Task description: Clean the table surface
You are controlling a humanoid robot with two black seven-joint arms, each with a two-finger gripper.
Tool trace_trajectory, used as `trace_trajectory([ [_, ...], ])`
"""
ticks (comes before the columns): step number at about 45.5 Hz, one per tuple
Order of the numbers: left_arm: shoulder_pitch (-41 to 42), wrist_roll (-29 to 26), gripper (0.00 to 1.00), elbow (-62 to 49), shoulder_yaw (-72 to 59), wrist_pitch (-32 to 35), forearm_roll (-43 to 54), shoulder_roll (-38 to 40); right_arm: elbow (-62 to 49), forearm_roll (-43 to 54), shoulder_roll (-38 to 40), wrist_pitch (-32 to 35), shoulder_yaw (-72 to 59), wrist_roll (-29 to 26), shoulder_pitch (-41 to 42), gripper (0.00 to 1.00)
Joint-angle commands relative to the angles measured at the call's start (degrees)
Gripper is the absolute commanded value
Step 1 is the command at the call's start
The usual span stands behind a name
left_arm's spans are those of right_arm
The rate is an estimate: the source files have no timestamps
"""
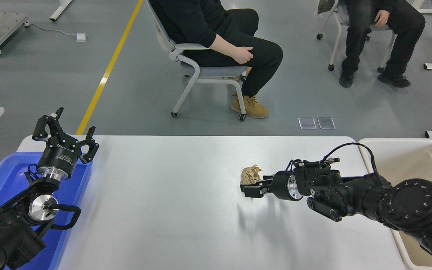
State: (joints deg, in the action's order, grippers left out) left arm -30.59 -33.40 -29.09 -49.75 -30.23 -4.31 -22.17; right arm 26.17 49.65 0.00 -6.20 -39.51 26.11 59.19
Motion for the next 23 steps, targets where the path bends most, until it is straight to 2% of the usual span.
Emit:
trace_trajectory([
  [1, 0.0, 0.0, 1.0, 0.0, 0.0, 0.0, 0.0, 0.02, -0.41, -0.17, 0.0, -2.14, 1.01, -0.01, -2.06, 0.99],
  [23, 0.0, 0.0, 1.0, 0.0, 0.0, 0.0, 0.0, -0.07, -0.76, -0.17, 0.0, -4.08, 0.75, -0.01, -3.11, 0.95],
])
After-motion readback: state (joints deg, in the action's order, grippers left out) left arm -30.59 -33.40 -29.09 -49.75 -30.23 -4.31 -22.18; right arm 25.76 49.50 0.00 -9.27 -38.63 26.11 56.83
